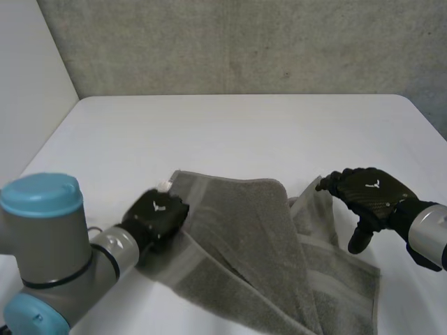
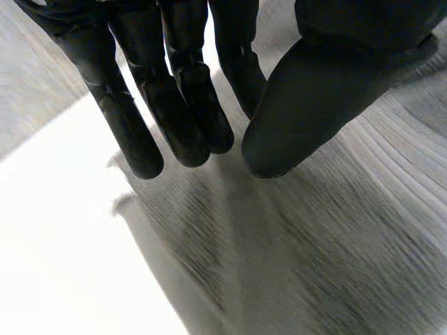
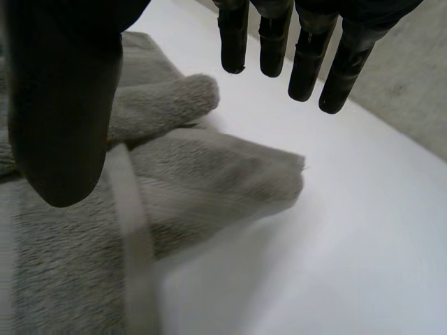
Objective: Fold the towel.
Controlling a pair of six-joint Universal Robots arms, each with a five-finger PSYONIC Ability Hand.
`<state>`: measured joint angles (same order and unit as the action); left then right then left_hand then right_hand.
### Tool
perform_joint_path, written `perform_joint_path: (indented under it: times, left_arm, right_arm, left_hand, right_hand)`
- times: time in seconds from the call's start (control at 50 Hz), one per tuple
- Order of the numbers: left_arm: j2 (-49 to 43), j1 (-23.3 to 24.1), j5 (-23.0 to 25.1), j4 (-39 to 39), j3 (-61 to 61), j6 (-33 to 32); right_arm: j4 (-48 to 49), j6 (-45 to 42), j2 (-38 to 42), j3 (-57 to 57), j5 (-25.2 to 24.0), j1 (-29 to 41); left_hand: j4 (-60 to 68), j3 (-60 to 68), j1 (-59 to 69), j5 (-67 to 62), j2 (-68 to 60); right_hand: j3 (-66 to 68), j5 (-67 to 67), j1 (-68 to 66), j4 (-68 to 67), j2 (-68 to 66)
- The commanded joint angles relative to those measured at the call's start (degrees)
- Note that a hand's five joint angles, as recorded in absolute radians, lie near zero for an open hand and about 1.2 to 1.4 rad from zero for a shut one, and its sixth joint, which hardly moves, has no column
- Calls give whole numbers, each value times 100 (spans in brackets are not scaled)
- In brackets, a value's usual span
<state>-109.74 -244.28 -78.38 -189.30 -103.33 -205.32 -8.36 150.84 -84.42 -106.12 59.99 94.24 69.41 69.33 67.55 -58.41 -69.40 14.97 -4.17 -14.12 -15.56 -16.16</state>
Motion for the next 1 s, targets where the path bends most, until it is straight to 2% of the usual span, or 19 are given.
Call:
perform_joint_path:
  times: [0.02, 0.16, 0.3, 0.32, 0.34, 0.38, 0.4, 0.44, 0.46, 0.5, 0.66, 0.84, 1.0]
  left_arm:
    - [585, 118, -231, 7, 744, 335]
    - [533, 109, -933, 25, 1333, 643]
    - [480, 152, -864, 69, 1123, 660]
    - [462, 170, -785, 69, 974, 660]
    - [462, 170, -784, 69, 973, 660]
    - [453, 240, -531, 86, 562, 626]
    - [453, 241, -530, 86, 560, 625]
    - [453, 424, -223, 69, 123, 547]
    - [453, 425, -222, 69, 120, 546]
    - [445, 504, -169, 51, -195, 275]
    - [287, 408, -178, 7, -530, -683]
    - [40, 346, -187, 16, -556, -790]
    - [-162, 346, -152, -11, -539, -807]
  right_arm:
    - [-614, 42, -48, -119, -67, 15]
    - [-1369, 288, -303, -531, -461, 51]
    - [-1432, 235, -602, -690, -779, 24]
    - [-1388, 235, -715, -690, -813, 16]
    - [-1388, 235, -716, -690, -814, 15]
    - [-1231, 227, -769, -682, -831, 7]
    - [-1230, 227, -769, -682, -831, 7]
    - [-1081, 209, -769, -690, -805, 7]
    - [-1080, 209, -769, -690, -805, 7]
    - [-975, 174, -725, -690, -805, 7]
    - [-764, 139, -541, -699, -796, 7]
    - [-685, 139, -470, -743, -796, -20]
    - [-588, 147, -461, -778, -796, -28]
  left_hand:
    - [1059, 1066, 1245, -1159, -1060]
    - [1059, 1066, 1245, -1159, -1060]
    - [1059, 1066, 1245, -1159, -1060]
    - [495, 503, 681, -595, -496]
    - [489, 497, 675, -589, -490]
    - [-3228, -3220, -3041, 3128, 3227]
    - [-3245, -3237, -3059, 3145, 3244]
    - [-4317, -4309, -4130, 4217, 4316]
    - [-4322, -4314, -4135, 4222, 4321]
    - [-5680, -5672, -5493, 5579, 5679]
    - [-5769, -5761, -5583, 5669, 5768]
    - [-5146, -5138, -4960, 5046, 5145]
    - [-3517, -3509, -3331, 3417, 3516]
  right_hand:
    - [-321, 240, 236, 379, 440]
    - [-254, 174, 169, 312, 373]
    - [-237, 156, 152, 295, 356]
    - [-237, 156, 152, 295, 356]
    - [-237, 156, 152, 295, 356]
    - [-237, 156, 152, 295, 356]
    - [-237, 156, 152, 295, 356]
    - [-237, 156, 152, 295, 356]
    - [-237, 156, 152, 295, 356]
    - [-287, 207, 202, 345, 406]
    - [-287, 207, 202, 345, 406]
    - [-287, 207, 202, 345, 406]
    - [-287, 207, 202, 345, 406]
